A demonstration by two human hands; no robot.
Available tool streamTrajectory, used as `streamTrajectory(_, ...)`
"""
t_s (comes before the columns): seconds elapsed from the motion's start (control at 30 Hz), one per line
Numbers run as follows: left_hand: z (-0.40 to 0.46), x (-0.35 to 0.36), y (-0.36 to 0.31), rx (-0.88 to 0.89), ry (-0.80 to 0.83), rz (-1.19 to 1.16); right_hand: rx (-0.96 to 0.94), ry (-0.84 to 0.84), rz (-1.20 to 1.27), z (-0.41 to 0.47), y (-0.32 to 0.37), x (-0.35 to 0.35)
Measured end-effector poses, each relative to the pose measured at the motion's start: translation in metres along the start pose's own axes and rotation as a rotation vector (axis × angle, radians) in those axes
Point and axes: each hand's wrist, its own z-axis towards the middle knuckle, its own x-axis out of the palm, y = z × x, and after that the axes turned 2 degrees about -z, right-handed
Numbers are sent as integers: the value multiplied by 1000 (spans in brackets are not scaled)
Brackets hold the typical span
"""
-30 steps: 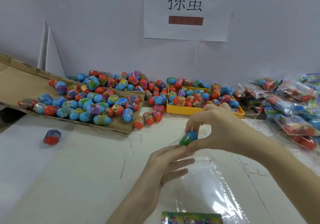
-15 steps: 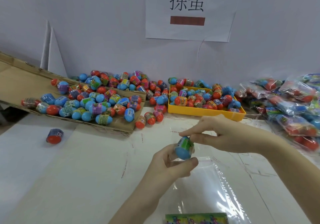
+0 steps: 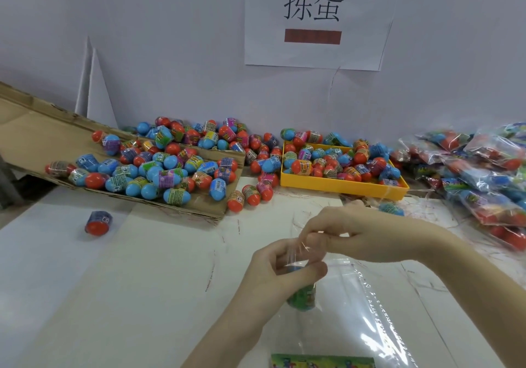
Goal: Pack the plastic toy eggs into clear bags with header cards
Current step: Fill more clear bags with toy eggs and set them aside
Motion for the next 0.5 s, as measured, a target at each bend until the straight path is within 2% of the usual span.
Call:
streamTrajectory(0.07, 2, -1, 1, -14, -14, -33, -41, -28, 52, 4, 1, -1)
streamTrajectory(0.1, 2, -2, 1, -25, -19, -66, -52, -145, 162, 10, 0, -4)
streamTrajectory(0.17, 3, -3, 0, -39, -20, -103, -13, -518, 415, 32, -7, -11)
streamTrajectory(0.2, 3, -4, 0, -40, -14, -97, 49, -658, 461, 48, -12, -13)
streamTrajectory(0.23, 3, -4, 0, -38, -4, -84, 133, -706, 413, 66, -17, -14)
streamTrajectory(0.3, 3, -4, 1, -38, 19, -53, 253, -594, 201, 97, -24, -11)
streamTrajectory(0.37, 3, -4, 3, -49, 20, -39, 269, -458, 90, 119, -29, -3)
streamTrajectory(0.5, 5, -8, 4, -50, 8, -57, 237, -424, -13, 139, -33, 7)
